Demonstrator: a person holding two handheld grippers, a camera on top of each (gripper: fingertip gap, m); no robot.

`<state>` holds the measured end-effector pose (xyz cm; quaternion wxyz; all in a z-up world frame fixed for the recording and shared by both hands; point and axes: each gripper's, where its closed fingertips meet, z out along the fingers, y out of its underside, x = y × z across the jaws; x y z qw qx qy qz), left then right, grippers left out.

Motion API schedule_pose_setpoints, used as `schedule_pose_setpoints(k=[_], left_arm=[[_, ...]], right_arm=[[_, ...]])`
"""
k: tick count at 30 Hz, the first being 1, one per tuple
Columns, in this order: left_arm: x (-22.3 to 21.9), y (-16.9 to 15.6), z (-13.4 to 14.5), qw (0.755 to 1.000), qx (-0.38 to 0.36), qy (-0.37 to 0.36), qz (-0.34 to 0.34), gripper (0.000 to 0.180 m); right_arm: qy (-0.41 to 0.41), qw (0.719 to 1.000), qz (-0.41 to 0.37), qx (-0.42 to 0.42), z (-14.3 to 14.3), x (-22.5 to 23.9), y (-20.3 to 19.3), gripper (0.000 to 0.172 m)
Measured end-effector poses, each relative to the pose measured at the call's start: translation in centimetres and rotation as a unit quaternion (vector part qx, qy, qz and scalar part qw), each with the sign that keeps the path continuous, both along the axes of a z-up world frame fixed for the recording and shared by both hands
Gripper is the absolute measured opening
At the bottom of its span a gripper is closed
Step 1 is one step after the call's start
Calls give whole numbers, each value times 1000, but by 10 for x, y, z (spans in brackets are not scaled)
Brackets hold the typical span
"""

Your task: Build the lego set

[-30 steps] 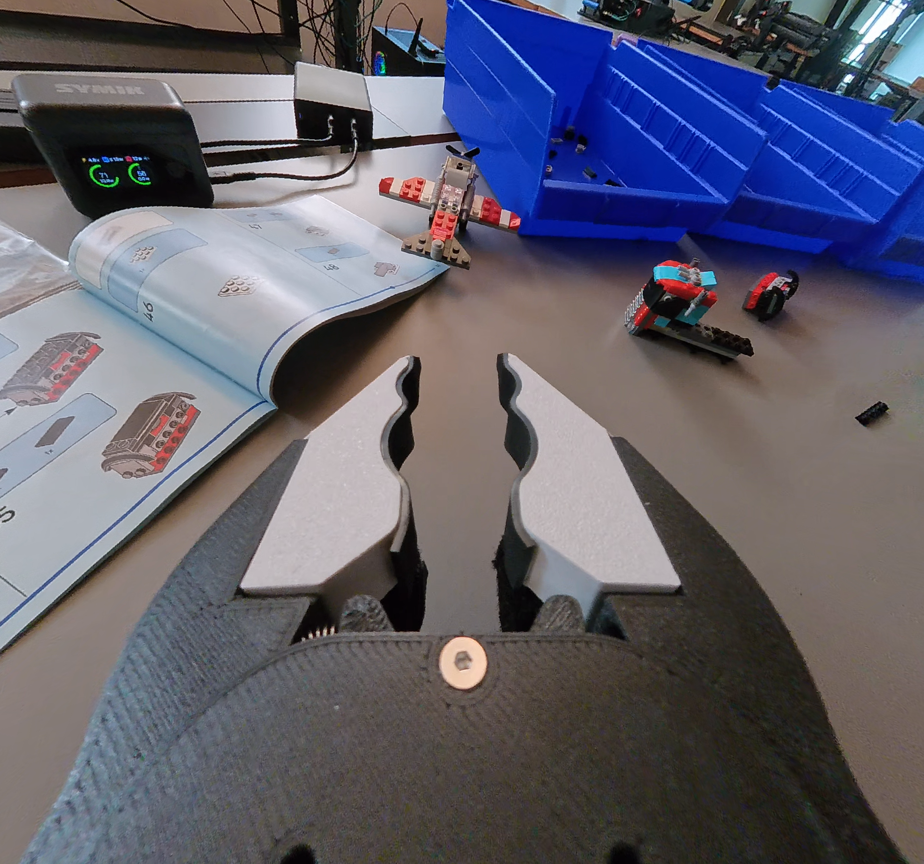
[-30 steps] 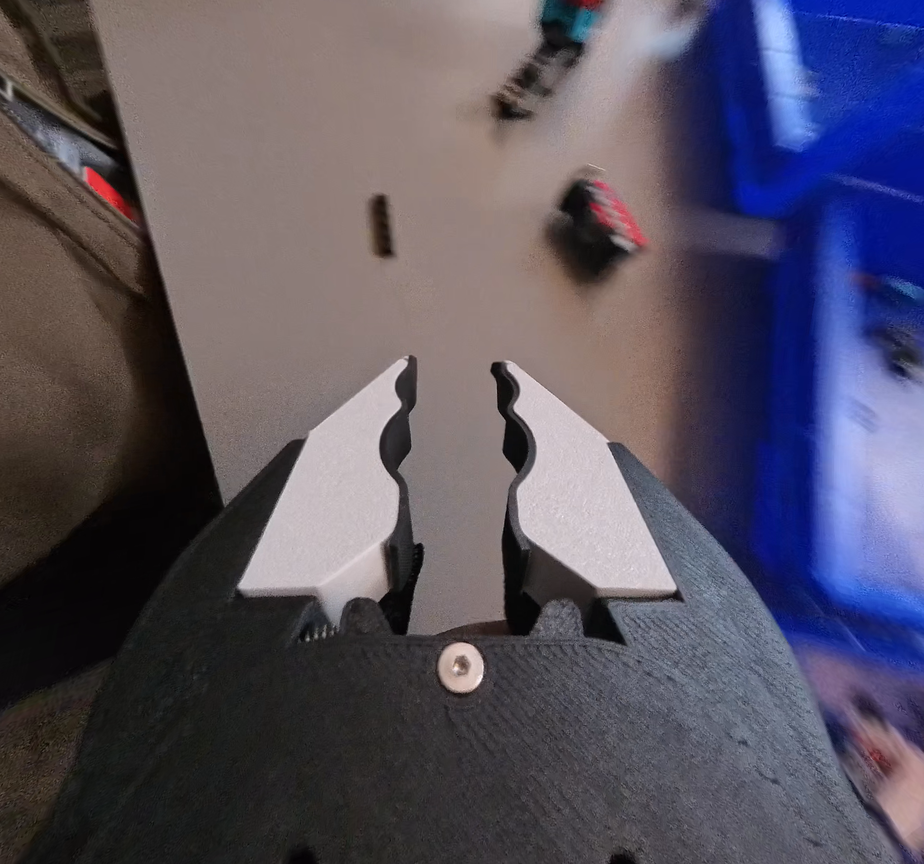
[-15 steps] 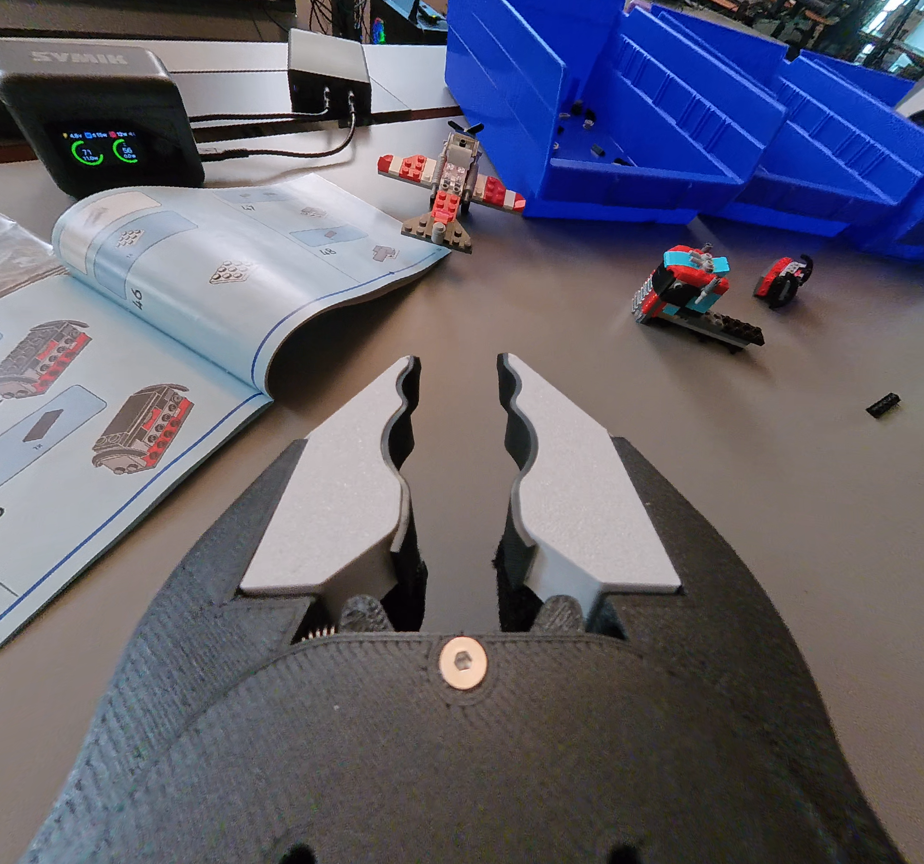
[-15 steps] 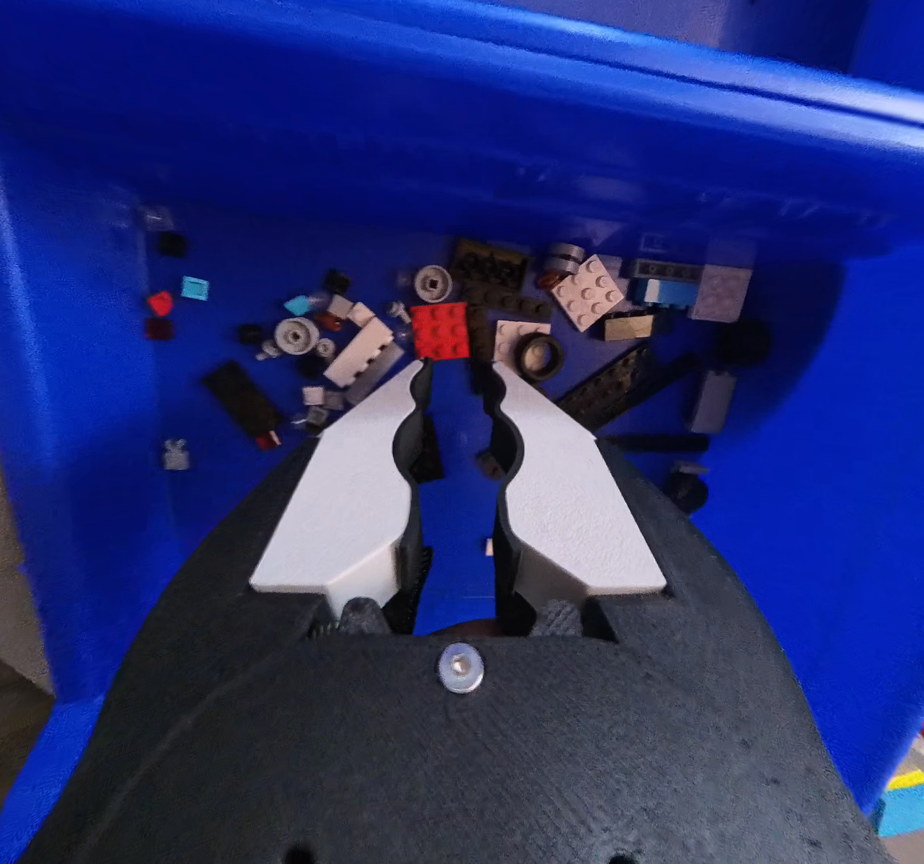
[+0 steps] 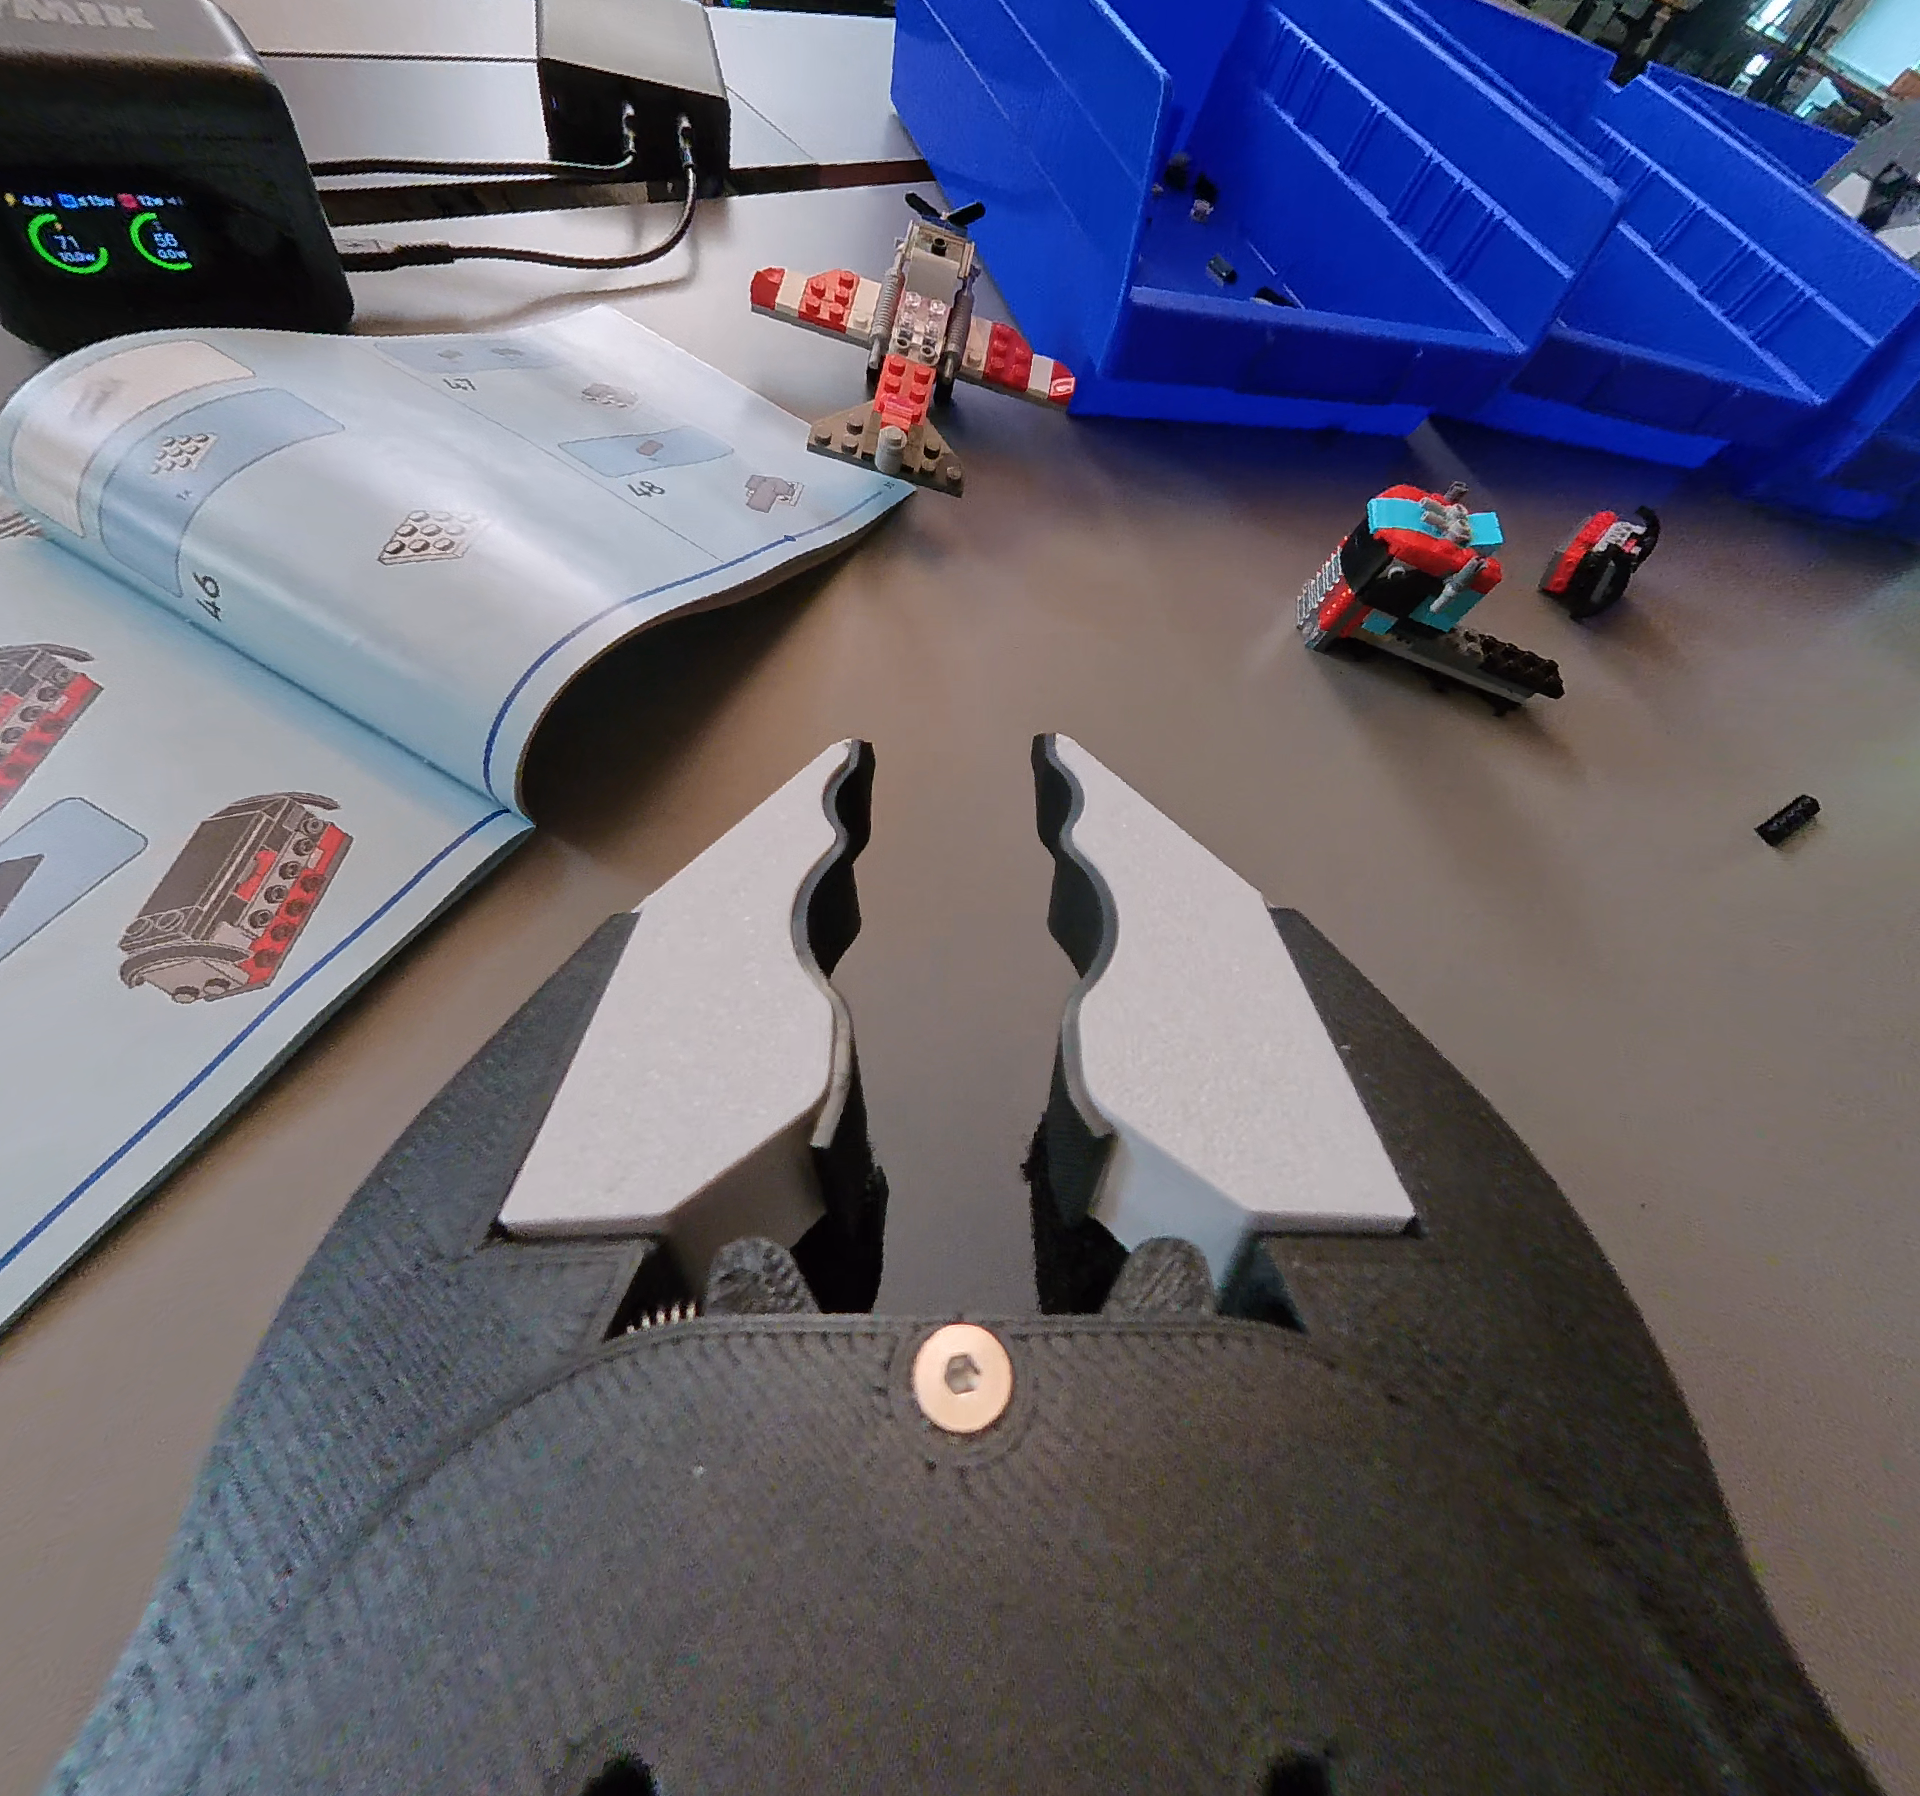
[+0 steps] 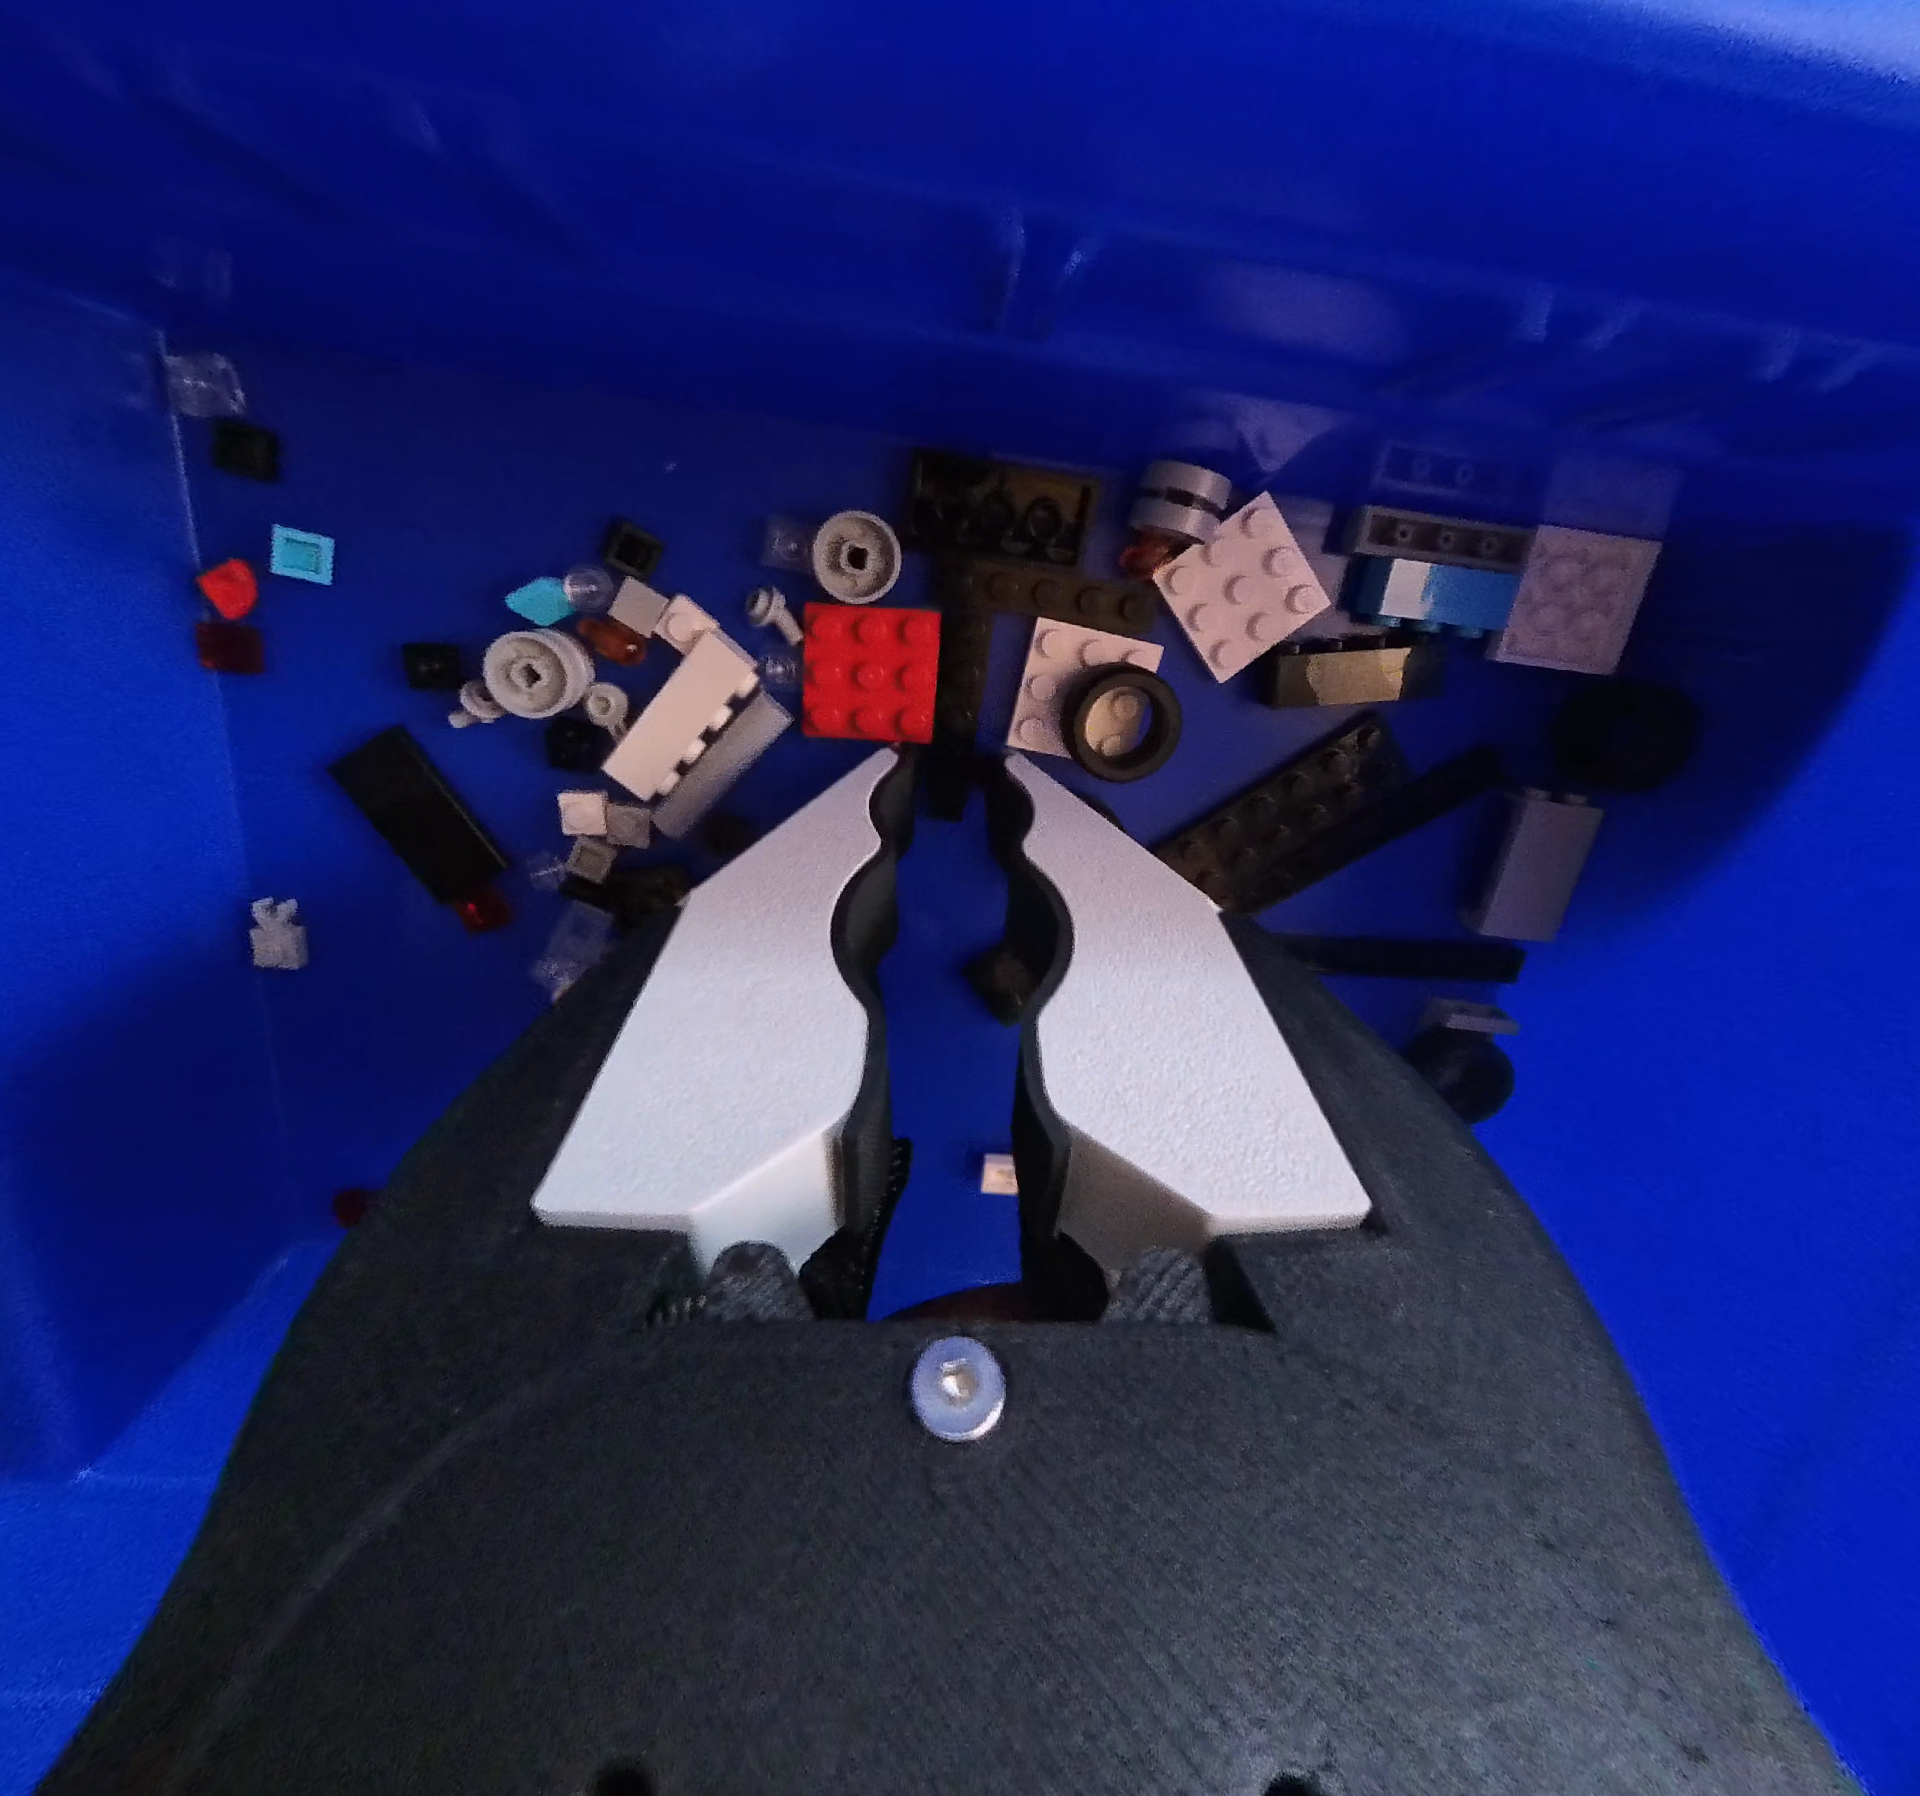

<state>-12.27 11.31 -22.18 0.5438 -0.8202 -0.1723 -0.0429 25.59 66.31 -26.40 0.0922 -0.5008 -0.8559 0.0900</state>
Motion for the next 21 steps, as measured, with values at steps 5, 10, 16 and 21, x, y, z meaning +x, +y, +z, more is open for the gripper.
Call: schedule_pose_setpoints(k=[5,10,16,21], left_arm=[[1,0,1,1000,6,-3,-4,33],[2,-1,5,1000,16,1,-7,33],[3,-2,9,999,32,-3,-10,33],[4,-2,10,999,34,0,-13,33]], right_arm=[[-6,1000,-16,-5,-1,1,-2,11],[13,999,-39,8,6,2,-2,11],[69,996,-62,13,58,20,-24,11],[156,987,-25,-18,120,14,-104,10]])
